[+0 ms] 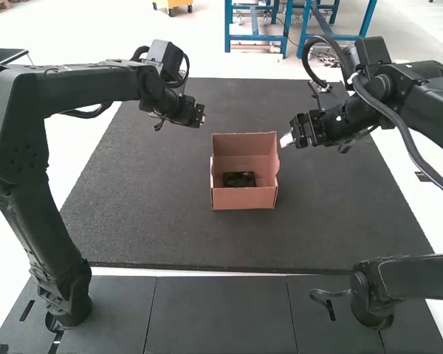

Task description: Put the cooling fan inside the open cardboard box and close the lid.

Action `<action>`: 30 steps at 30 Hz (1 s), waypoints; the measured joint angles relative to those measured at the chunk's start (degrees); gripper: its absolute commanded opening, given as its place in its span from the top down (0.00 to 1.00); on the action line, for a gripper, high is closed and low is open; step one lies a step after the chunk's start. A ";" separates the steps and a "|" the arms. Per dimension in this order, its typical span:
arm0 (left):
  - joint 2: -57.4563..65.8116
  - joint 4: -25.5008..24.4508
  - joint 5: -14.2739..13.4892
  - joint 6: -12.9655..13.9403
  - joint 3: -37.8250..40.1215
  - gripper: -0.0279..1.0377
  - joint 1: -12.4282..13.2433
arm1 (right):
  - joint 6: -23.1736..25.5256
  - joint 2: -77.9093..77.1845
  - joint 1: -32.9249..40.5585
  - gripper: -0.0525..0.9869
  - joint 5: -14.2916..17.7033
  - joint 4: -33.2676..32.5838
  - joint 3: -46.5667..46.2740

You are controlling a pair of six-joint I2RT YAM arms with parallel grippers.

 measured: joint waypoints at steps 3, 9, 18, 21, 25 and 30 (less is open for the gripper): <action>1.31 -0.44 0.46 -0.02 1.44 0.07 -1.84 | 0.00 -1.70 0.00 0.15 0.46 -2.60 -0.09; 3.02 -2.80 1.57 0.00 4.74 0.07 -4.70 | 0.02 -4.26 -0.02 0.15 0.90 -5.86 -0.37; 3.82 -10.86 3.85 0.94 6.16 0.07 -6.47 | 0.20 -4.81 -0.02 0.15 2.14 -6.01 -0.46; 3.82 -12.92 4.28 1.55 6.01 0.07 -6.47 | 0.24 -4.81 -0.02 0.15 2.21 -5.81 -0.48; 3.82 -14.43 5.03 1.99 3.82 0.07 -6.47 | 0.44 -4.81 -0.02 0.15 2.21 -5.68 -0.48; 3.82 -14.80 6.01 2.21 -1.11 0.07 -6.45 | 0.61 -4.55 -0.02 0.15 2.40 -5.18 -0.46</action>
